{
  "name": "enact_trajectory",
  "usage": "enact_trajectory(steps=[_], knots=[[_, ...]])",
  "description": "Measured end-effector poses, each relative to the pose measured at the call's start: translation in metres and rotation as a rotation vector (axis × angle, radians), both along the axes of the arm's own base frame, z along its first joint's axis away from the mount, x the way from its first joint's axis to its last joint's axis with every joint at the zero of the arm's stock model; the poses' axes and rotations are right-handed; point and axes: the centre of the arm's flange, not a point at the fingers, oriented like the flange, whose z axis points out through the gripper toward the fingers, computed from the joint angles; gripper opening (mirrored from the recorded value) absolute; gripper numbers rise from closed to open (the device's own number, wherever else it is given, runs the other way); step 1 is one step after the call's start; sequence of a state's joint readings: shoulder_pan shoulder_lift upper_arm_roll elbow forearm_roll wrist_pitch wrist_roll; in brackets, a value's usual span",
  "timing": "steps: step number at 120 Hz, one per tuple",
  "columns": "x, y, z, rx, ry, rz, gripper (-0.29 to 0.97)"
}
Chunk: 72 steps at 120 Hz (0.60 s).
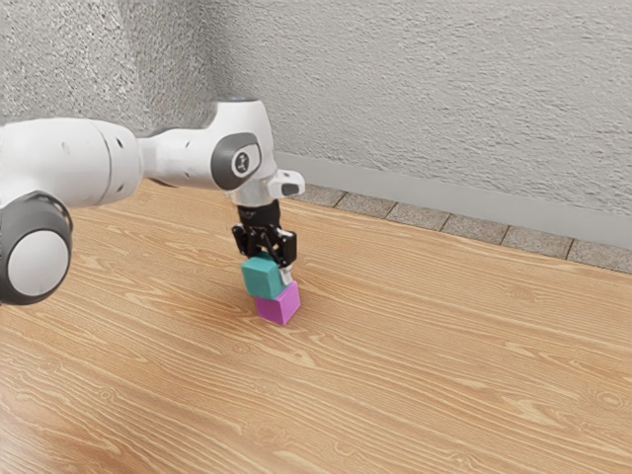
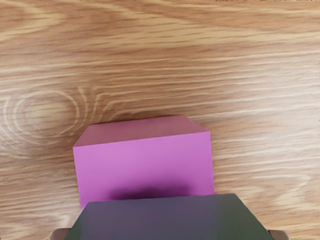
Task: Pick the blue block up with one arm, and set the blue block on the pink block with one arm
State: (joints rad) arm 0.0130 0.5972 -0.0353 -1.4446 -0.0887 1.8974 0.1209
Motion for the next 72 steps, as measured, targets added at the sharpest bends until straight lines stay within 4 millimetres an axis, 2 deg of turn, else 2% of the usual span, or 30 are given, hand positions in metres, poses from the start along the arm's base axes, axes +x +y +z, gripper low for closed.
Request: enact_trajectory(steps=[17,72], knots=[[0.003,-0.006,0.0,0.018,-0.007,-0.034,0.28],[0.016,-0.003,-0.006,0.023,-0.019,-0.055,0.29]])
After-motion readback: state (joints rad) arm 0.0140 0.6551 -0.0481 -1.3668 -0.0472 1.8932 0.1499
